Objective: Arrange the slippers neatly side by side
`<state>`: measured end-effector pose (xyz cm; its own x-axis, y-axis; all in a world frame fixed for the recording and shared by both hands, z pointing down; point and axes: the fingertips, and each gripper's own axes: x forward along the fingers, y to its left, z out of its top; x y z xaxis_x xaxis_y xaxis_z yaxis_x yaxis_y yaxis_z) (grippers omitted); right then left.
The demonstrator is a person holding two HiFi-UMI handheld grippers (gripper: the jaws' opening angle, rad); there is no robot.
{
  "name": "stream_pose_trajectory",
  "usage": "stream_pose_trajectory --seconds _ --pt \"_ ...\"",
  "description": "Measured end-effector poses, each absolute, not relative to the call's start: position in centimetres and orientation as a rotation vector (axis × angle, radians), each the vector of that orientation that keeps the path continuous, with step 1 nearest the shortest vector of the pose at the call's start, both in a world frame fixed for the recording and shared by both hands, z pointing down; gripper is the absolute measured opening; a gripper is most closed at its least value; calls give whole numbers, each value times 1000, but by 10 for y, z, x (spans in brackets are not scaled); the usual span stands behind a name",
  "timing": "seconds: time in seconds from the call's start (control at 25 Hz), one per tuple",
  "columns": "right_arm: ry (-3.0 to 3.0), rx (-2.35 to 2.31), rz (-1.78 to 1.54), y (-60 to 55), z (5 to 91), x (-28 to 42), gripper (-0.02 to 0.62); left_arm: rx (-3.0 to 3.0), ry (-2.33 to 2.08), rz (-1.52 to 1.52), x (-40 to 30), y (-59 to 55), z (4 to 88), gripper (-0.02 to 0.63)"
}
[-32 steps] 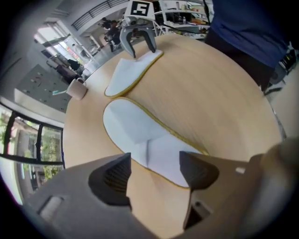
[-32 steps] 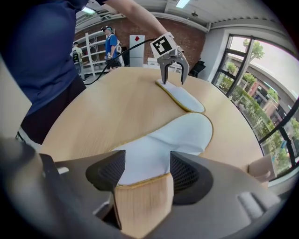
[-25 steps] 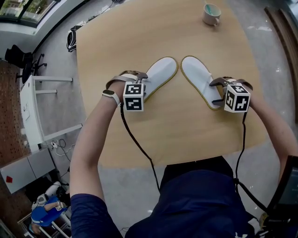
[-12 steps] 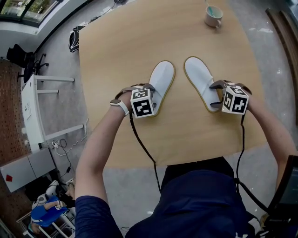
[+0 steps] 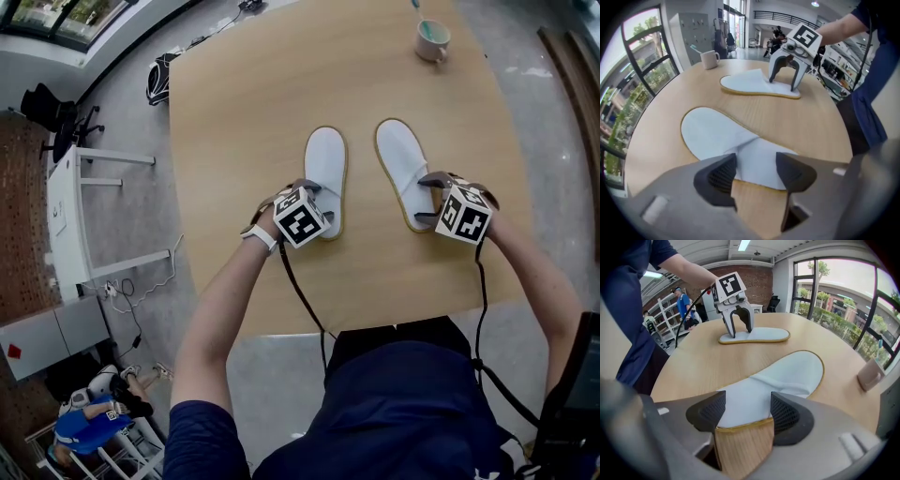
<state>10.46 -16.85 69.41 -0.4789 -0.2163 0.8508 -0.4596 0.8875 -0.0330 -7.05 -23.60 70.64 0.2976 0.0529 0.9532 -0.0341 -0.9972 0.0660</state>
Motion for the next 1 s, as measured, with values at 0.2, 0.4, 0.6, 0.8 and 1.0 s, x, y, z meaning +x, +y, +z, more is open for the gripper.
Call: stream_pose_trajectory --seconds 0.2,0.4,0.6,0.8,1.0 --pt "-2166 691 374 -171 661 106 322 2495 -299 1640 -89 -249 680 275" --pt "-2154 1022 626 -159 669 117 322 2309 -627 1198 -103 -224 664 342" --pt "-2090 1146 737 -145 693 120 321 2320 -685 1175 -96 -202 675 348" --pt "-2060 1178 717 -146 697 114 302 2264 -712 1194 -95 -196 693 330" --pt "-2050 1181 696 -141 696 103 302 2233 -793 1148 -91 -192 690 325"
